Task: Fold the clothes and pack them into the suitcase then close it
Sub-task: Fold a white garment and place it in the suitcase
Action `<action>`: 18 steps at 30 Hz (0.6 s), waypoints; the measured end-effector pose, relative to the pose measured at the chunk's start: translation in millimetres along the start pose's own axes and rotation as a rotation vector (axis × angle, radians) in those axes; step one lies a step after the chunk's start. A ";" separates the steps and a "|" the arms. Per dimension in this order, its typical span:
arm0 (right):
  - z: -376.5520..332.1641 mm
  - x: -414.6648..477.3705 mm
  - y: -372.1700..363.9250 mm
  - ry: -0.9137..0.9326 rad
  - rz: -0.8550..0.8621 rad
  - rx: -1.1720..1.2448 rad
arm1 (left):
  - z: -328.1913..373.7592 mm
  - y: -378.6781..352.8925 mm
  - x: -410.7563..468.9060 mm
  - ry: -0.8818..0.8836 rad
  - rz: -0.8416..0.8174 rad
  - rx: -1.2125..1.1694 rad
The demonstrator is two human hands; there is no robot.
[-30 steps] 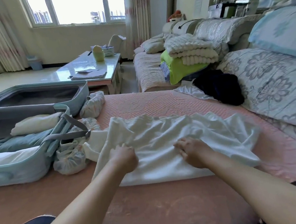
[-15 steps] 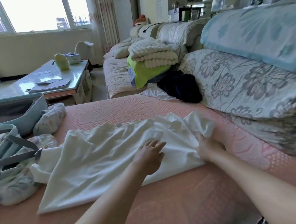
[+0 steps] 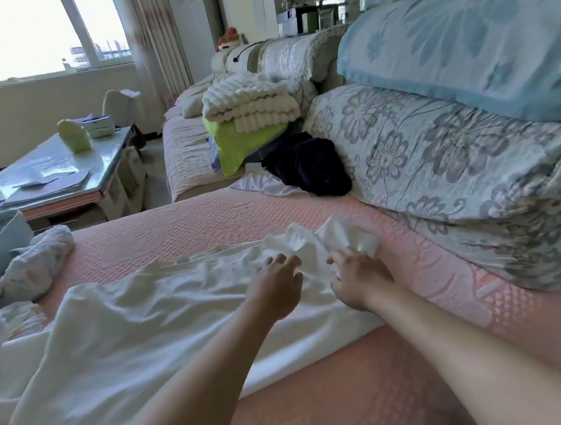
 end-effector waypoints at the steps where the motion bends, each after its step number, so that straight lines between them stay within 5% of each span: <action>1: 1.6 7.2 -3.9 -0.016 -0.006 0.030 | -0.3 -0.1 14.4 0.020 0.036 -0.025; 5: 11.3 37.0 -7.1 -0.045 0.059 0.076 | -10.0 3.0 68.6 0.111 0.124 -0.053; 14: 18.8 76.4 -22.6 -0.028 0.134 0.106 | -40.1 -18.8 145.5 0.244 -0.163 0.130; 18: 24.9 80.5 -24.9 -0.050 0.155 0.108 | -32.0 -5.7 168.3 0.239 -0.048 -0.026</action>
Point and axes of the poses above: each hand's wrist, its own x-axis towards the middle knuckle, its own y-axis out of the back of the hand, z = x × y, the point moved 6 cm from there along x, towards the middle knuckle, and after that the axes turned 3 degrees about x, right-handed, at the moved point
